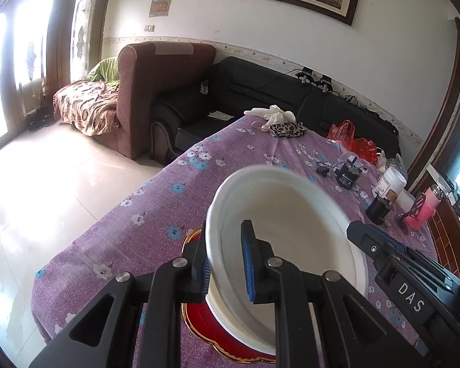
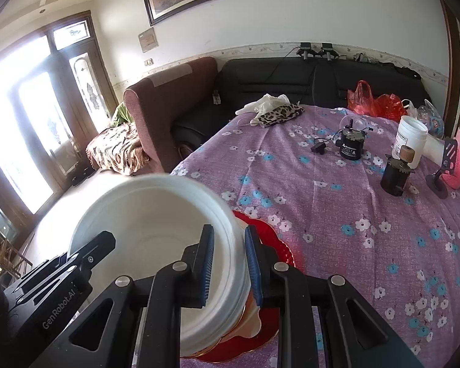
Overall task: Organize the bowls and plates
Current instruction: 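Lower the white bowl onto the stack and open both grippers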
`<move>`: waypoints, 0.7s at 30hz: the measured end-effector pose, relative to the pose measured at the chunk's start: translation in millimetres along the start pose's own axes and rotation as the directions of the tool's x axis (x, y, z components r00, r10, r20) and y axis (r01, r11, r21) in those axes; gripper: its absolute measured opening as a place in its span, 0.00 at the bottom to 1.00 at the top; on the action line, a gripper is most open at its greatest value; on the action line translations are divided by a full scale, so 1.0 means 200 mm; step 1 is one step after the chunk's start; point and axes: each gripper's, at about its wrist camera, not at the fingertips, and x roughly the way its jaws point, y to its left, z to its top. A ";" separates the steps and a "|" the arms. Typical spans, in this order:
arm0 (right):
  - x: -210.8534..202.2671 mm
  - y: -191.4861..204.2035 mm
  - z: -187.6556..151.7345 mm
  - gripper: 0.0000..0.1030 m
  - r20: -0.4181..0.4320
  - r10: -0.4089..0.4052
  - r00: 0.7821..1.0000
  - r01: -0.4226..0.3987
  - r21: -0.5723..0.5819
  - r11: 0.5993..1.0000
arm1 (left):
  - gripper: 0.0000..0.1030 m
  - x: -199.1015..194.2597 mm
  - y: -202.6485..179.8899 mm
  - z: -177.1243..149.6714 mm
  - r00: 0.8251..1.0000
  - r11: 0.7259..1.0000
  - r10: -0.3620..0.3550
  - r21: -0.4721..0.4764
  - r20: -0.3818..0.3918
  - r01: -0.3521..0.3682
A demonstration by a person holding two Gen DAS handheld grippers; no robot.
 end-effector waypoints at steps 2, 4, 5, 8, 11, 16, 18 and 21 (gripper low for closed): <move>0.00 0.00 0.00 0.23 -0.001 -0.002 1.000 0.002 0.002 1.000 | 0.17 0.01 0.00 0.00 1.000 1.000 0.002 0.001 -0.002 -0.002; 0.00 0.00 0.00 0.23 0.000 -0.003 1.000 0.003 0.003 1.000 | 0.19 0.01 -0.01 0.00 1.000 1.000 0.004 0.001 -0.001 -0.004; 0.00 0.00 0.00 0.23 0.002 -0.004 1.000 0.004 0.003 1.000 | 0.21 0.01 -0.01 0.00 1.000 1.000 0.002 -0.002 -0.002 -0.002; -0.01 0.00 0.00 0.23 0.008 -0.003 1.000 0.003 0.008 1.000 | 0.48 0.00 0.00 0.00 1.000 1.000 0.007 -0.012 0.010 -0.007; -0.01 -0.01 0.00 0.23 0.011 0.000 1.000 0.000 0.016 1.000 | 0.70 -0.04 0.00 0.00 0.999 1.000 0.011 -0.017 0.045 -0.010; -0.03 -0.04 -0.01 0.41 0.027 0.018 0.999 -0.020 0.061 0.998 | 0.84 -0.11 -0.02 0.00 0.995 0.999 0.037 -0.015 0.097 -0.036; -0.07 -0.05 -0.02 0.52 0.053 0.020 0.998 -0.024 0.070 0.997 | 0.84 -0.12 -0.03 0.00 0.993 0.999 0.045 -0.011 0.106 -0.044; -0.11 -0.05 -0.01 0.60 0.083 0.004 0.997 -0.009 0.070 0.997 | 0.85 -0.13 -0.02 0.00 0.992 0.999 0.049 -0.020 0.114 -0.047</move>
